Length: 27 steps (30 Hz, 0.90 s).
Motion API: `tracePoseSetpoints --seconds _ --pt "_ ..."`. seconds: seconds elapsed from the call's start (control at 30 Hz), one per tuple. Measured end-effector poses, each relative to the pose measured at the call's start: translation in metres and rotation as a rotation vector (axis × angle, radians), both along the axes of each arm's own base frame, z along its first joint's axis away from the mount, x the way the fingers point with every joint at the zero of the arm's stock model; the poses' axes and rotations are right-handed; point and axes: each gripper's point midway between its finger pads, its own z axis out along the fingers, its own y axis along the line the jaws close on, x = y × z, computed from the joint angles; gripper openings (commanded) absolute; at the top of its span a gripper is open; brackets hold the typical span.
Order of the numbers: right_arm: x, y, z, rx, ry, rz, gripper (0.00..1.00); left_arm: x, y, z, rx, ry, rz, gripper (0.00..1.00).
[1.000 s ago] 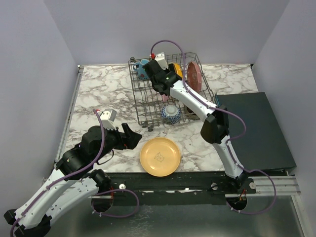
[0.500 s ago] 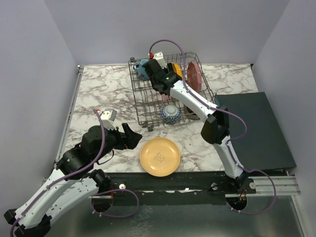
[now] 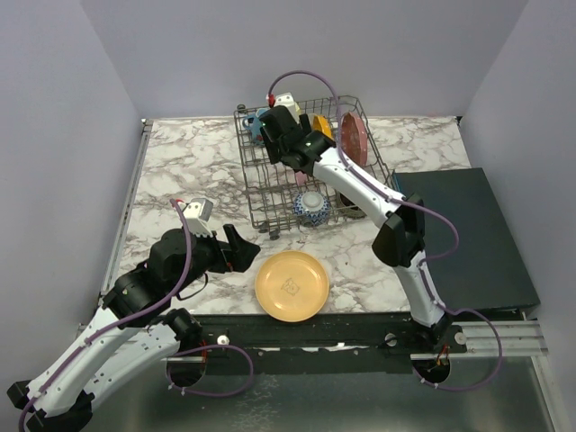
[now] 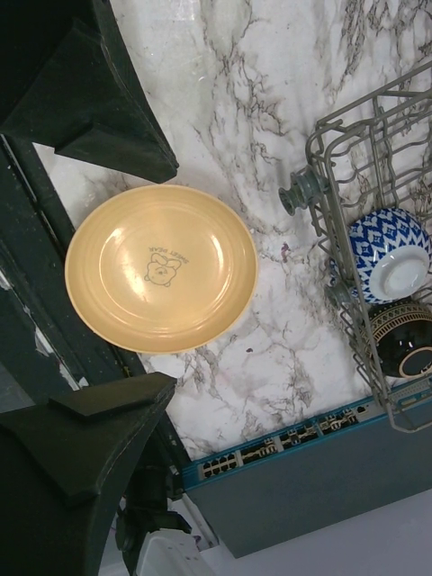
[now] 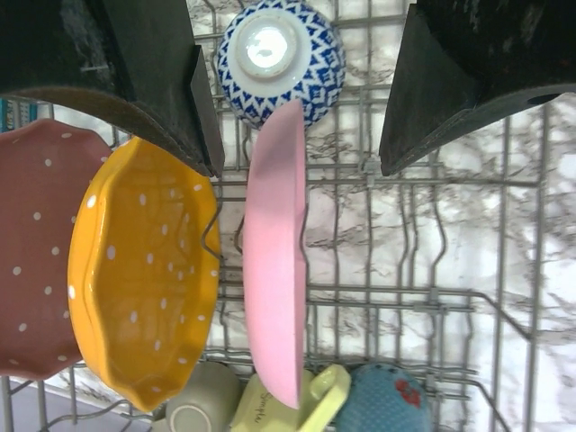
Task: Load the mixed dishes into the dish rack
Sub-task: Insert the plate into the dish rack, then pick up the plate from the corner of the board.
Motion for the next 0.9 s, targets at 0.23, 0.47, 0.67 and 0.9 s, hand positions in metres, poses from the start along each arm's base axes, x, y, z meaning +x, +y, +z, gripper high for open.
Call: tracePoseSetpoints --seconds 0.23,0.47,0.67,0.9 --pt "-0.019 0.011 0.032 0.09 -0.022 0.058 0.77 0.001 -0.001 -0.002 0.007 0.007 0.0 0.99" --pt "-0.052 0.01 0.046 0.167 0.01 0.133 0.77 0.002 -0.002 -0.004 0.013 0.014 0.0 0.99" --pt "-0.088 -0.006 0.052 0.211 0.048 0.18 0.77 0.004 -0.005 -0.011 0.035 0.04 -0.004 0.99" --pt "-0.131 -0.034 0.05 0.232 0.087 0.208 0.76 0.007 -0.014 -0.027 0.076 0.105 -0.019 0.99"
